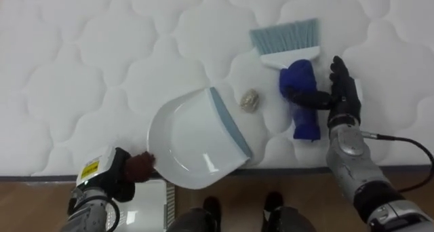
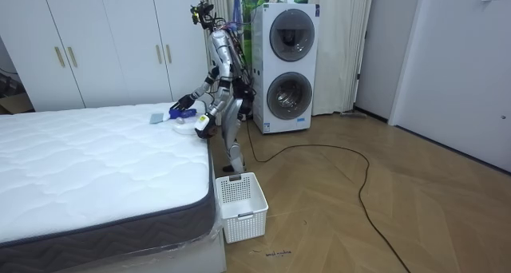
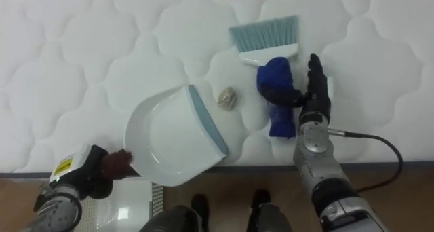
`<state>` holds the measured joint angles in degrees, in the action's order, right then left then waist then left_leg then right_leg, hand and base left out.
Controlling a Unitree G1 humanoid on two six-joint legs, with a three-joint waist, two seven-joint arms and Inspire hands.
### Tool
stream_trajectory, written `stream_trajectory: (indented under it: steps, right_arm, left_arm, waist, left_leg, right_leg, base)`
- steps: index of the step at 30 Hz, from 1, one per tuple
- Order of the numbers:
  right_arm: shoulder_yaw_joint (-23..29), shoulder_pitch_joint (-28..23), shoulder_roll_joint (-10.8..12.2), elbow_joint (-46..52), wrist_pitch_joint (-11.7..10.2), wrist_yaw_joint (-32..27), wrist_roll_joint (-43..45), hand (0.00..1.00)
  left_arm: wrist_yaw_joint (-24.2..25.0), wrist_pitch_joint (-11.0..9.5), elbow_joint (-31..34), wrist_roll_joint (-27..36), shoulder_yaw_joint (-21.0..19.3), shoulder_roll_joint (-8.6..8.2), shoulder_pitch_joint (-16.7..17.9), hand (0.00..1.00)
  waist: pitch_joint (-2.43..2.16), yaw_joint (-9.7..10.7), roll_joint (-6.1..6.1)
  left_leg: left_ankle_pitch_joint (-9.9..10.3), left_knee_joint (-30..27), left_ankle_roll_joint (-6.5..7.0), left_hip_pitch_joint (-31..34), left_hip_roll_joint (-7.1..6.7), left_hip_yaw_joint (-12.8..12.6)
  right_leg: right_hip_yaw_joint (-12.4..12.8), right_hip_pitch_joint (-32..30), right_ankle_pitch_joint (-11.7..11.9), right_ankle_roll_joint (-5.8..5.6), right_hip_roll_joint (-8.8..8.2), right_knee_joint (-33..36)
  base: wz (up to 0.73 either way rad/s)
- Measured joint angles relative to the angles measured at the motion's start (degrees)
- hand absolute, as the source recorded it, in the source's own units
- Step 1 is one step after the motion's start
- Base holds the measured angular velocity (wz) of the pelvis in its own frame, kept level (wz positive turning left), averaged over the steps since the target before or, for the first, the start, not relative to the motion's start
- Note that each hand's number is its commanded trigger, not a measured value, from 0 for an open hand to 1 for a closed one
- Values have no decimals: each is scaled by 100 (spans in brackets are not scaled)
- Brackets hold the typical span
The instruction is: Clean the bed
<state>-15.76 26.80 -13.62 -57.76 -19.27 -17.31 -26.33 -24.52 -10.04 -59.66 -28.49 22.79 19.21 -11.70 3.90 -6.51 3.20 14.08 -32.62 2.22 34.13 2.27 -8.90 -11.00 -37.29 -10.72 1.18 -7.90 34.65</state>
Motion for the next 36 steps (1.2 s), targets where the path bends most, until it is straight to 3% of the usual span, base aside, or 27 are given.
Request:
stream_trajectory:
  steps: [12,17,21,24,25,26,36]
  right_arm:
    - [-328,248,-147,-716,76,180,585,0]
    - [-345,241,-183,-731,201,110,1222,0]
    - [-508,212,-262,-726,441,-133,2104,0]
    - [-549,237,-296,-788,645,-256,2789,62]
    - [-551,248,-337,-838,708,-274,2975,95]
    - [-558,254,-360,-852,739,-303,3061,100]
    - [-605,447,-679,-886,1382,-773,4177,100]
  left_arm:
    - [-160,146,-12,-44,170,-58,4,100]
    - [-252,219,-1,-52,222,-62,-1,100]
    - [-450,279,4,-388,220,-83,-31,100]
    - [-613,389,-2,-507,221,-146,-26,100]
    - [-650,423,-1,-558,221,-177,-28,100]
    - [-654,441,-1,-558,222,-193,-38,100]
    - [-742,641,24,-710,229,-310,-110,100]
  waist:
    - [5,-12,6]
    - [5,-19,6]
    - [5,-30,28]
    - [1,-38,56]
    - [4,-51,63]
    - [5,-67,65]
    - [5,-184,76]
  left_leg:
    - [-8,36,-15,-49,-23,44]
    - [15,-8,-17,-16,-1,52]
    - [42,-131,-36,98,4,186]
    - [58,-198,-43,126,-3,254]
    - [62,-218,-40,125,-6,256]
    - [62,-223,-40,126,-6,258]
    - [61,-268,-62,144,18,314]
  right_leg:
    - [-79,100,-12,12,-1,-86]
    - [-106,103,-11,10,11,-82]
    - [-202,100,-29,15,25,-52]
    - [-241,110,-33,15,26,-30]
    - [-243,110,-43,15,18,0]
    - [-244,111,-43,15,17,3]
    - [-330,135,-83,61,12,22]
  base:
    - [2]
    - [0]
    - [11]
    - [6]
    - [4]
    - [0]
    - [3]
